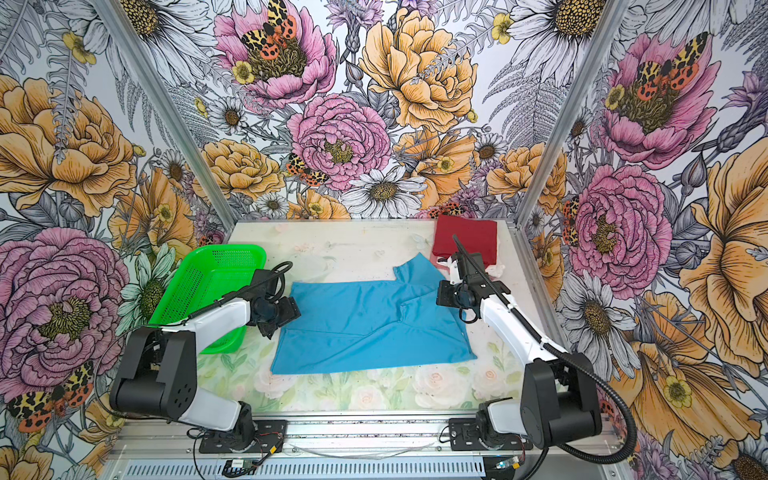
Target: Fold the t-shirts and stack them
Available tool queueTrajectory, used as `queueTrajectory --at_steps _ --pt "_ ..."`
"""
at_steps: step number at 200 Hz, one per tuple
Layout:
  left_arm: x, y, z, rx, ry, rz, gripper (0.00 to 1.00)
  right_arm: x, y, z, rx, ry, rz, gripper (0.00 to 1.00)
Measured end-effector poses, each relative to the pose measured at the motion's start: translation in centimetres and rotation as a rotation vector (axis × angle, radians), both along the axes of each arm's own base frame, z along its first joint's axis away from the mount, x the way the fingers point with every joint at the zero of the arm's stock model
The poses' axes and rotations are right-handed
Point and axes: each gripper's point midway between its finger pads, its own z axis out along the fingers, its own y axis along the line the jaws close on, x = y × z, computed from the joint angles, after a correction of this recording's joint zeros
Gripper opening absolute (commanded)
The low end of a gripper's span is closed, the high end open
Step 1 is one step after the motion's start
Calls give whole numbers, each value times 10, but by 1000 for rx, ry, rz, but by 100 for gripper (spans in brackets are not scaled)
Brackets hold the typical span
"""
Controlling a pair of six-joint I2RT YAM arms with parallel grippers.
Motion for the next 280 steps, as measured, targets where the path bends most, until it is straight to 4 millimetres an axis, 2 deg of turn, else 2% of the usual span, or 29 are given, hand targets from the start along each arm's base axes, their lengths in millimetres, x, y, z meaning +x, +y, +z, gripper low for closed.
queueTrajectory --at_steps 18,69,100,126,168,191,226,280 --pt "1 -2 0 9 2 3 54 -9 -1 5 3 -8 -1 3" --pt "-9 -12 -5 30 24 -24 53 -14 -1 2 6 4 4 2" --pt "-22 -6 -11 54 48 -9 50 -14 -1 2 6 7 4 3" --pt "-23 -4 -10 57 50 7 28 -14 -1 2 6 7 4 2" --pt "-25 -3 -10 65 54 -3 0 -15 -1 1 6 10 4 3" --pt "-26 -3 -2 62 33 -4 0 -16 -1 1 8 13 6 2" --pt "-30 0 25 48 -39 3 0 -19 -1 5 13 9 7 2" --pt "-43 8 64 36 -138 31 0 -44 -10 43 18 -71 -30 1"
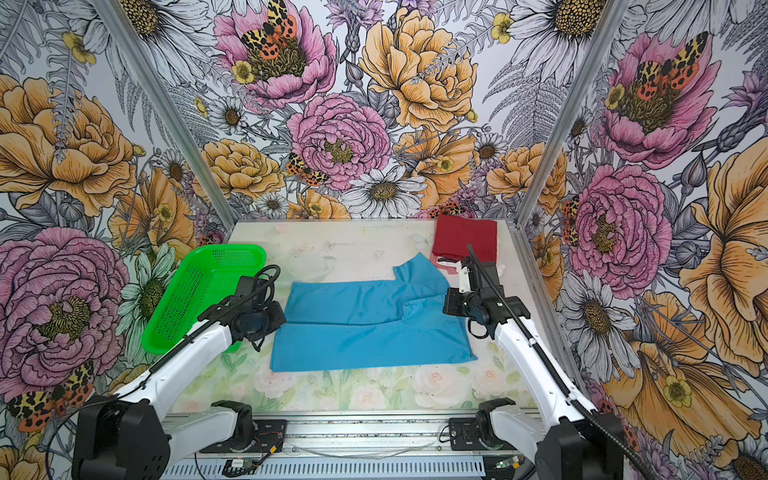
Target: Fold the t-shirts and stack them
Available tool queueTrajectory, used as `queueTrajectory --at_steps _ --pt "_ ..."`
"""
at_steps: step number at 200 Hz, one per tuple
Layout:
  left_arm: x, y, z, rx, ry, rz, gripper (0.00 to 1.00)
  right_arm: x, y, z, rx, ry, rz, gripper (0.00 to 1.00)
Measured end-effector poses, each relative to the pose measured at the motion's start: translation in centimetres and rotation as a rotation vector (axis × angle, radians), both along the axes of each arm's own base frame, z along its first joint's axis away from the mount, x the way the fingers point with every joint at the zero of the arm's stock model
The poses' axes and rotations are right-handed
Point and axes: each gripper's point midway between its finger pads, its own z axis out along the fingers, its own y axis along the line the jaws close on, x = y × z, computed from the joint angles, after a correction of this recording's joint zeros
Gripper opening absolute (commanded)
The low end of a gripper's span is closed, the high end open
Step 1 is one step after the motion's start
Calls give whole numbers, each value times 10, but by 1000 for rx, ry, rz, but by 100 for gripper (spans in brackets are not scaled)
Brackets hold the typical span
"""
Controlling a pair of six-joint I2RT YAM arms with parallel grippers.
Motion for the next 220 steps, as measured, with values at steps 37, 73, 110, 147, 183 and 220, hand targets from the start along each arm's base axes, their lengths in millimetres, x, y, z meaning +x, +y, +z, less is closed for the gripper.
queueTrajectory --at_steps 37,73,110,147,183,220 --pt "-8 6 5 14 -17 21 0 -12 -11 12 -8 -25 -33 1" --pt "-8 6 -2 21 11 20 0 -10 -14 -5 -35 37 -36 1" --pt "-3 6 -9 25 26 20 0 -5 -20 -32 -72 128 -37 1" --pt "4 4 -27 34 74 11 0 3 -23 -53 -95 188 -40 1" --pt "15 4 -36 41 101 6 0 16 -25 -60 -107 202 -50 1" --pt "23 7 -40 38 109 13 0 25 -24 -60 -109 196 -45 0"
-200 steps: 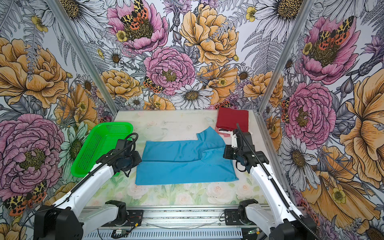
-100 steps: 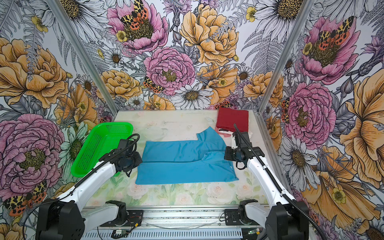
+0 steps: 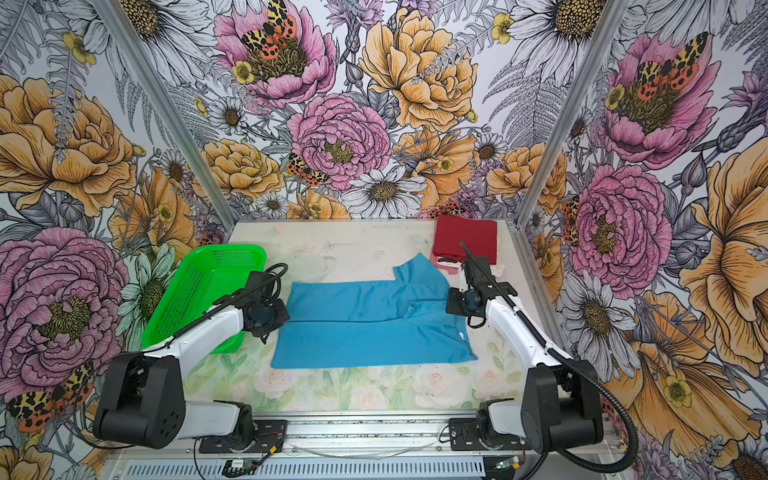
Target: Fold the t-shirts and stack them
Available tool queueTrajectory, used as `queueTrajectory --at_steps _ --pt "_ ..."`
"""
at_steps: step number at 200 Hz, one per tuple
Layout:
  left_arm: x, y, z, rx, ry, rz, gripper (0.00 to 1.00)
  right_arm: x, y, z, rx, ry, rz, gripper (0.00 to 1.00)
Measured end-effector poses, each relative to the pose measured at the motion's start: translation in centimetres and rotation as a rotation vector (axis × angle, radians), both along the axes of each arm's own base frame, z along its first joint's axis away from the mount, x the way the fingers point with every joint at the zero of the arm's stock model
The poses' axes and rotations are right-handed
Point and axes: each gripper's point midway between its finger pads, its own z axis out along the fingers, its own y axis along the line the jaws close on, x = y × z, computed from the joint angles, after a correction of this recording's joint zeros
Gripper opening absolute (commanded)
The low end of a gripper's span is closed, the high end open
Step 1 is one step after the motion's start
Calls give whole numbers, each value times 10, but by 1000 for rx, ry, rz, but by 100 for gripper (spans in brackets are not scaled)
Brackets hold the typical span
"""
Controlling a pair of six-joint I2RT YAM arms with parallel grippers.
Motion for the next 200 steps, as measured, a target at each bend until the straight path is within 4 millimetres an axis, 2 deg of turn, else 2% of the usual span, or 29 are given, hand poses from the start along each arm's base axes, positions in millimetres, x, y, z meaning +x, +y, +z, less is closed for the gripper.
queueTrajectory --at_steps 26,57,81,134,200 --pt "0 -1 3 -14 -6 -2 0 1 1 7 12 -22 0 0" --pt "-3 -2 18 -31 -67 -1 0 -5 1 34 27 -101 1 0" --pt "-7 -2 13 -35 -53 -3 0 -9 0 43 29 -127 1 0" --pt "-4 -4 3 -37 -23 -9 0 -5 -4 18 -7 -47 -2 0" --pt "15 -7 -1 -36 -17 -12 0 10 -9 -10 -23 33 -18 0"
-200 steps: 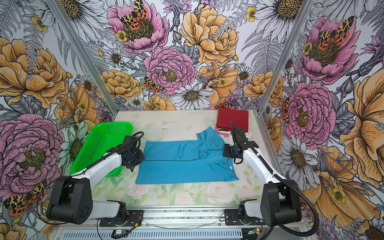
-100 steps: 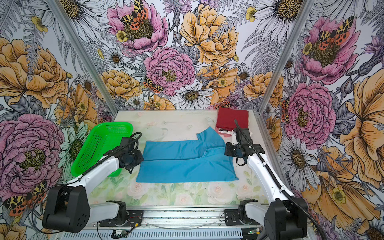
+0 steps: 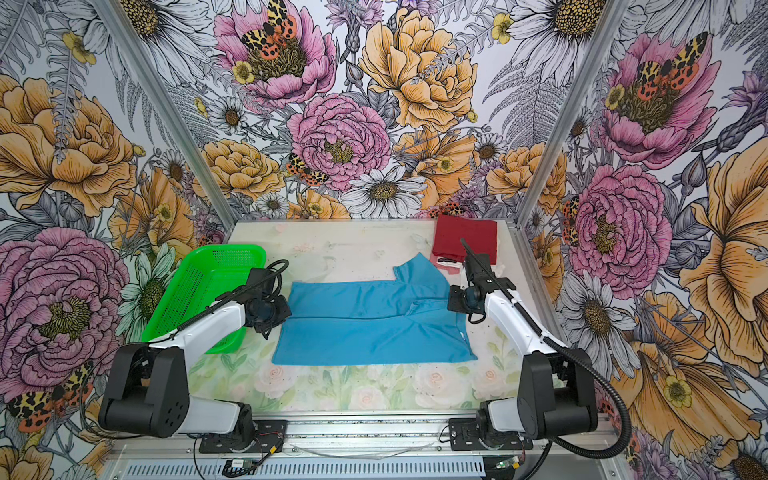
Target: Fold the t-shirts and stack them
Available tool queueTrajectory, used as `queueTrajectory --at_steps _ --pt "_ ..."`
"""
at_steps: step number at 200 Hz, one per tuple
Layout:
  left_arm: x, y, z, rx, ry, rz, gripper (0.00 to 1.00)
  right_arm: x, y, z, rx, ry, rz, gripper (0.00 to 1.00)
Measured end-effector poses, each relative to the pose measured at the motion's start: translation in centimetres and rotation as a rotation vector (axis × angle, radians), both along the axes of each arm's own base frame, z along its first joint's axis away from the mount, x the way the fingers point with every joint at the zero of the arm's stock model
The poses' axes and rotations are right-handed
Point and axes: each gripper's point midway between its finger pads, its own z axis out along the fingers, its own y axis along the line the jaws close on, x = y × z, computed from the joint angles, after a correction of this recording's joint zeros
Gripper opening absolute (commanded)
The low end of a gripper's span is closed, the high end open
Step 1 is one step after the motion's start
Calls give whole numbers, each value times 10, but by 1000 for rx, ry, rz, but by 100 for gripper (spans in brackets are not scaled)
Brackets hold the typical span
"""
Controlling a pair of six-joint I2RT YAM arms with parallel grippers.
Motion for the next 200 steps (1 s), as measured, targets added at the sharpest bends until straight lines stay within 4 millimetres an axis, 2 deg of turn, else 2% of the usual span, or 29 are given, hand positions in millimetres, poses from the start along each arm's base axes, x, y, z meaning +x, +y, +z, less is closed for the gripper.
queueTrajectory --at_steps 47,84,141,153,166,200 --pt "3 2 -8 7 23 -4 0 15 1 -11 -1 11 -2 0" --pt "3 3 -19 12 55 -2 0 19 1 -25 -3 38 -2 1" --pt "8 2 -19 3 50 -2 0 26 5 -22 16 19 5 0" --pt "8 3 -16 -4 43 0 0 25 6 -16 26 5 8 0" --pt "7 2 -5 -16 9 3 0 21 7 0 36 -32 10 0" --pt "-4 -2 48 -55 -159 5 0 -6 9 67 52 -183 17 0"
